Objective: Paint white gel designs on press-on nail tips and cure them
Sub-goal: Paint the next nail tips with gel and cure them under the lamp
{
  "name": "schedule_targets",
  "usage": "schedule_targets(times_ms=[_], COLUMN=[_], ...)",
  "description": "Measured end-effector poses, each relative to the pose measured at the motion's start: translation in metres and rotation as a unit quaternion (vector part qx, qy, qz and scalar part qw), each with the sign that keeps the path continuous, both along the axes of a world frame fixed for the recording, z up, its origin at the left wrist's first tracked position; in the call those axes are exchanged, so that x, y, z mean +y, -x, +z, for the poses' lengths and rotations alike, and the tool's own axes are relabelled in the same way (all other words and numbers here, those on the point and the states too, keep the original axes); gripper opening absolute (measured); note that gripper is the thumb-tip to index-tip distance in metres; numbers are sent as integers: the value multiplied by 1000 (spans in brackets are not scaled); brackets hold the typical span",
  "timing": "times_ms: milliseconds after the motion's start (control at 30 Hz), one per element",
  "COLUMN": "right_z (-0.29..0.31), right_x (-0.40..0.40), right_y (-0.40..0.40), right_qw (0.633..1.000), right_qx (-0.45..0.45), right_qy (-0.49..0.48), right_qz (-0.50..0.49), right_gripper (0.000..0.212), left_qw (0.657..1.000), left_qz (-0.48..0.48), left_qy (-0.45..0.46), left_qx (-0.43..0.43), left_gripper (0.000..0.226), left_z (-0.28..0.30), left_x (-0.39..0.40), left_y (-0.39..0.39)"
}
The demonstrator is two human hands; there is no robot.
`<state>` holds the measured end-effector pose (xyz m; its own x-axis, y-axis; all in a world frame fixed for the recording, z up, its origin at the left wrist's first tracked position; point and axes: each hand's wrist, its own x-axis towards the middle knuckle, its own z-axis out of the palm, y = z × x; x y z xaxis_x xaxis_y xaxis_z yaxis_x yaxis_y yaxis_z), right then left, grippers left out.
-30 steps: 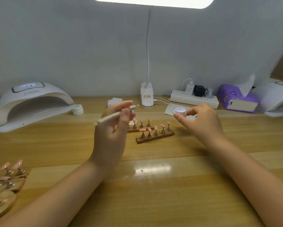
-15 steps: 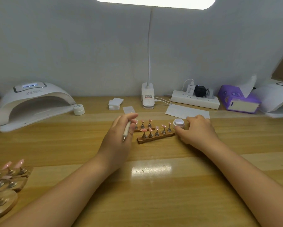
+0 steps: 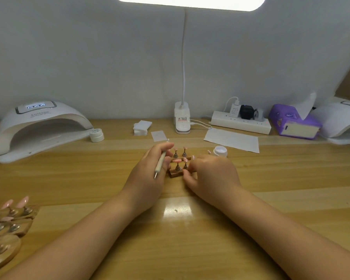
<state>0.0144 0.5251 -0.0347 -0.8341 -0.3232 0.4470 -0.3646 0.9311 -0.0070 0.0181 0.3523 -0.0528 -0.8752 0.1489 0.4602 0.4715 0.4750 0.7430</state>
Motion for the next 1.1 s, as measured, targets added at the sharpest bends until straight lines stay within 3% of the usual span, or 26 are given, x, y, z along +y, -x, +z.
schedule_targets(times_ms=[367,800,967,1100], right_z=[-7,-7,-8,-6], right_x=[-3,-6,-5,-5], right_y=[3,-4,-3,-6], right_qw=[998,999,997,992], right_qx=[-13,6,7,49], right_qy=[30,33,41,76], right_qz=[-46,20,58,93], right_gripper=[34,40,31,12], left_qw=[999,1000,1000,1000], left_qz=[19,9,4,10], left_qy=[33,-4,-9,-17], left_qx=[2,23,23,19], left_gripper=[27,26,27,23], left_z=[4,2,3,3], left_x=[2,2,3,1], left_y=[-4,-4,-5,-4])
